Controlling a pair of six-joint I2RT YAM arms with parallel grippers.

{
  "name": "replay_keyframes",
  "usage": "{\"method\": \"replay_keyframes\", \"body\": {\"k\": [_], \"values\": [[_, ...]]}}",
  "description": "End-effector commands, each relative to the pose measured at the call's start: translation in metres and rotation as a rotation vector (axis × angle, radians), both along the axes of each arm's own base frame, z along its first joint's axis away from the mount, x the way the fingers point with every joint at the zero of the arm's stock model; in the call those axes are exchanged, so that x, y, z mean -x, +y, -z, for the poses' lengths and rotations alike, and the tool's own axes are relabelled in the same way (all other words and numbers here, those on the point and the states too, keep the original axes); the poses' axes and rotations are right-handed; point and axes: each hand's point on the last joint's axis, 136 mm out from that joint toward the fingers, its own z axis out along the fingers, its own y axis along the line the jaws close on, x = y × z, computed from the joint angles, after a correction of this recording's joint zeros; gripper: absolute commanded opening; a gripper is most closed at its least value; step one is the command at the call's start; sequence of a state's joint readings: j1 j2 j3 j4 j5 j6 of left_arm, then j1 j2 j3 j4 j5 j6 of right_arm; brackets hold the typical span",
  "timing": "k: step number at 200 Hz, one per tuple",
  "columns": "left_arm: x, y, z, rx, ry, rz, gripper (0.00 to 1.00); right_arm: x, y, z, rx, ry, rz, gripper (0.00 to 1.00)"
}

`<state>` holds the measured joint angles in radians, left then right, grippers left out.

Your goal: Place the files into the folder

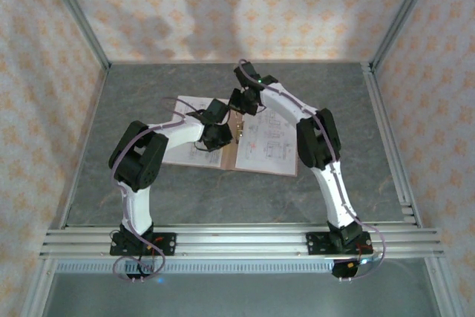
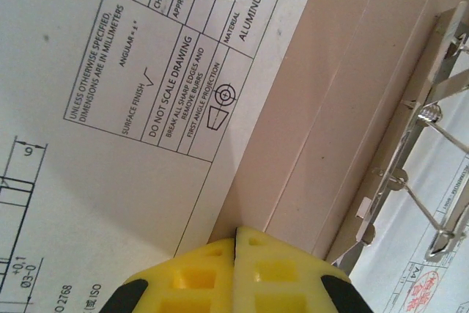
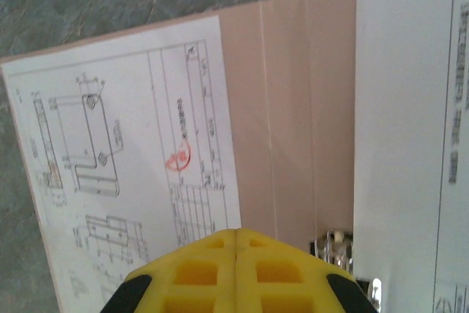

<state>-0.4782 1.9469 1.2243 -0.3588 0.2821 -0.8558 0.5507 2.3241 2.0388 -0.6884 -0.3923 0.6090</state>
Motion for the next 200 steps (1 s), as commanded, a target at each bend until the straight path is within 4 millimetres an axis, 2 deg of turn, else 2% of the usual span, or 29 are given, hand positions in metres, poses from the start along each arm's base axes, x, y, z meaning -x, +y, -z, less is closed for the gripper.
{"method": "replay_keyframes", "body": {"k": [1, 85, 161, 180, 200], "values": [[0.034, 0.019, 0.043, -0.119, 0.149, -0.007, 0.0, 0.01, -0.003, -0.017, 0.017, -0.025, -0.005, 0.02], [0.035, 0.021, 0.043, -0.113, 0.141, -0.027, 0.0, 0.036, -0.01, -0.009, 0.019, -0.002, 0.0, 0.02], [0.034, 0.02, 0.043, -0.108, 0.139, -0.032, 0.0, 0.056, -0.008, -0.002, 0.034, 0.009, -0.017, 0.02], [0.035, 0.02, 0.044, -0.11, 0.142, -0.032, 0.0, 0.056, -0.014, -0.007, 0.047, -0.016, 0.008, 0.01], [0.035, 0.021, 0.045, -0.11, 0.141, -0.033, 0.0, 0.055, -0.019, -0.023, 0.031, -0.056, 0.038, 0.03]]}}
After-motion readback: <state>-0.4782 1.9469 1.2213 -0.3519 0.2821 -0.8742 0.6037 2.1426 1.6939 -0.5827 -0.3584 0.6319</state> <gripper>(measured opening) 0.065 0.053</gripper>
